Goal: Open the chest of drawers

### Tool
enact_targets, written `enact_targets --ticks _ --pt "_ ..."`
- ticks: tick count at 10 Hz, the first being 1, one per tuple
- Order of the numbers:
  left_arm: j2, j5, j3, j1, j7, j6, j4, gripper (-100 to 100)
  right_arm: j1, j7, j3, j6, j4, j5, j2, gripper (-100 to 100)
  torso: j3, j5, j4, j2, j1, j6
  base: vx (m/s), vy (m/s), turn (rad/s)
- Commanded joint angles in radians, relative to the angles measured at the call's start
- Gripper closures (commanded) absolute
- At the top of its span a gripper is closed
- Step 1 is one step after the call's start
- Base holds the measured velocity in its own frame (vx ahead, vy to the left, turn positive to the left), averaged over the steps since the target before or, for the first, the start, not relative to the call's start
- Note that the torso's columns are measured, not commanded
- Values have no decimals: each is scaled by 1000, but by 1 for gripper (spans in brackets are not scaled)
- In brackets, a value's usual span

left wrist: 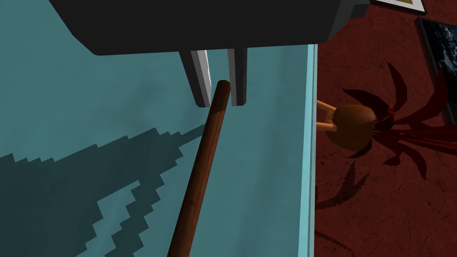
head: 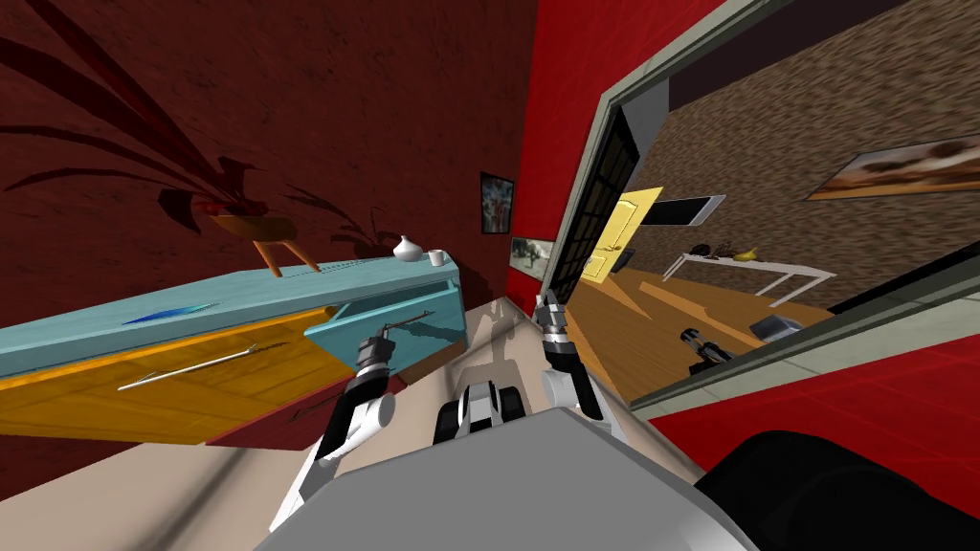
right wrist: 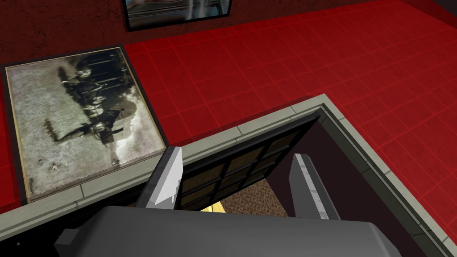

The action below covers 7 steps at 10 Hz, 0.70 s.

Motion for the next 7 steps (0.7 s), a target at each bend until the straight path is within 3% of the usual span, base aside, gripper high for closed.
enact_targets --ticks 1,2,3,7 --pt "-4 0 -8 18 1 7 -12 100 0 0 0 0 0 0 0 0 1 0 0 1 0 1 -190 -92 16" --pt "-1 0 -4 13 1 2 -10 100 0 0 0 0 0 0 0 0 -1 0 0 -1 1 1 -88 -47 7" --pt "-3 4 1 28 2 45 -57 -100 0 0 0 0 0 0 0 0 -5 -2 1 -8 4 1 -15 -18 -8" --pt "-4 13 13 53 4 127 -161 -100 0 0 0 0 0 0 0 0 -2 -2 2 -2 2 0 24 -8 -5"
